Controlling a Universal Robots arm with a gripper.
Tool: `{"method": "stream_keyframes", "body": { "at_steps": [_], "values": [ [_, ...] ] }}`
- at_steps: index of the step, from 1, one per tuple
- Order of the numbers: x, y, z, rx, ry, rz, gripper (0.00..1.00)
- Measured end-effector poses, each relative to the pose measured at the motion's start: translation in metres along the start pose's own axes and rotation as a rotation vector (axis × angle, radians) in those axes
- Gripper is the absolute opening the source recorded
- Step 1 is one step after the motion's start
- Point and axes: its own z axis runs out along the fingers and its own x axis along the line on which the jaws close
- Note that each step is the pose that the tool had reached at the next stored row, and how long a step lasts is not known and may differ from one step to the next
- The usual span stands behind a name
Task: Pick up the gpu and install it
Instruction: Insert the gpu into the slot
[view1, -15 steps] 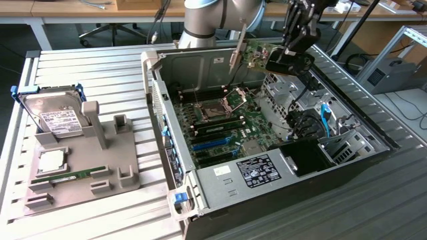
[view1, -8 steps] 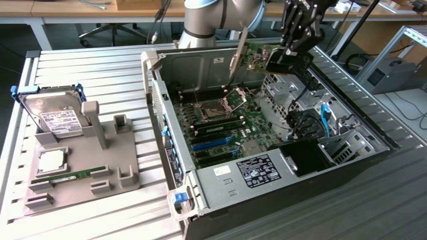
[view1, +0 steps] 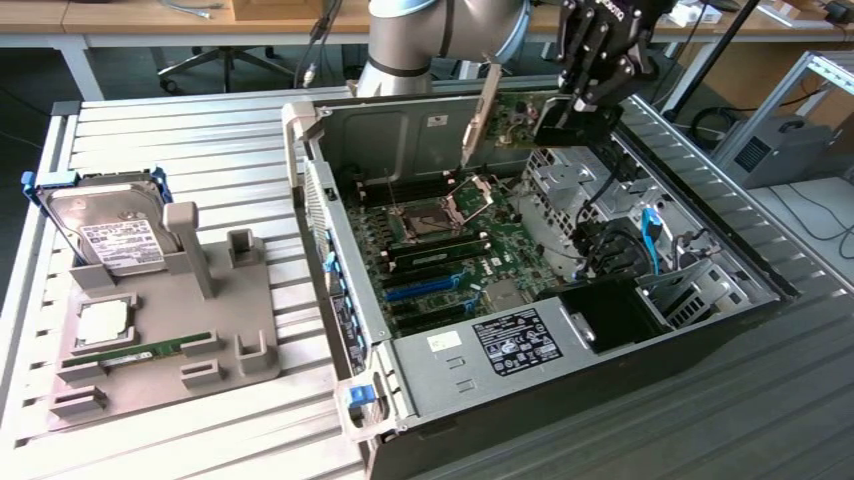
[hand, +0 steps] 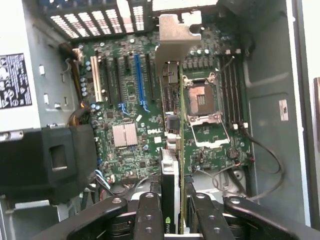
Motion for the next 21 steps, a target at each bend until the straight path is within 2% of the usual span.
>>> {"method": "stream_keyframes", "body": {
  "at_steps": [6,13,15,18,21],
  "values": [
    [-0.0001,0.0000,0.0000,-0.0022,0.0028,-0.089,0.27],
    [-0.0001,0.0000,0.0000,-0.0024,0.0031,-0.097,0.27],
    [0.0000,0.0004,0.0001,0.0008,0.0028,-0.098,0.27],
    [0.0001,0.0022,0.0008,0.0109,0.0015,-0.102,0.27],
    [0.0004,0.0041,0.0025,0.0141,0.0016,-0.103,0.27]
  ]
}}
